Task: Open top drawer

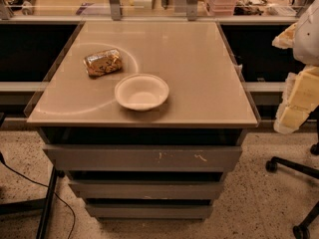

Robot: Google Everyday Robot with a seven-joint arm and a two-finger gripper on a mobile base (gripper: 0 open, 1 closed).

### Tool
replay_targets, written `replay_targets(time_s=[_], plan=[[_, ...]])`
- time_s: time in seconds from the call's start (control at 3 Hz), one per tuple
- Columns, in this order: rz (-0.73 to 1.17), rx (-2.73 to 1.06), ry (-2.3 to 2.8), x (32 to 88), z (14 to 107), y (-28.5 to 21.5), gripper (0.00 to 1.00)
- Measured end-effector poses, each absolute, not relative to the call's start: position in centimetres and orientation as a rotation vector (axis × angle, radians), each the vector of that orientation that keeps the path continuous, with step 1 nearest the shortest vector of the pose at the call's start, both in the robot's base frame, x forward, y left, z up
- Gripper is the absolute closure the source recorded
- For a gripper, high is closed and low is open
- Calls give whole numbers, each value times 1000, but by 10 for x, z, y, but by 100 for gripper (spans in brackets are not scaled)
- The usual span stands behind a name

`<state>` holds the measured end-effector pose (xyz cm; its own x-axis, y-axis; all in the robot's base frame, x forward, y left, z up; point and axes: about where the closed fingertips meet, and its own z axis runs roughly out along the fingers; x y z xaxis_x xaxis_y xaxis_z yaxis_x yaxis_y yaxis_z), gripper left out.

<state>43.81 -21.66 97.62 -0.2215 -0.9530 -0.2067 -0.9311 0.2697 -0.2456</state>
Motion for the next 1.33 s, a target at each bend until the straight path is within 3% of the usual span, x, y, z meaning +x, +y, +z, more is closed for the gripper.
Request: replay_targets(time_s=[0.67, 1.33], plan=[[-98, -1710, 2134, 406, 978, -203, 0], [94, -1485, 2061, 348, 882, -209, 0]])
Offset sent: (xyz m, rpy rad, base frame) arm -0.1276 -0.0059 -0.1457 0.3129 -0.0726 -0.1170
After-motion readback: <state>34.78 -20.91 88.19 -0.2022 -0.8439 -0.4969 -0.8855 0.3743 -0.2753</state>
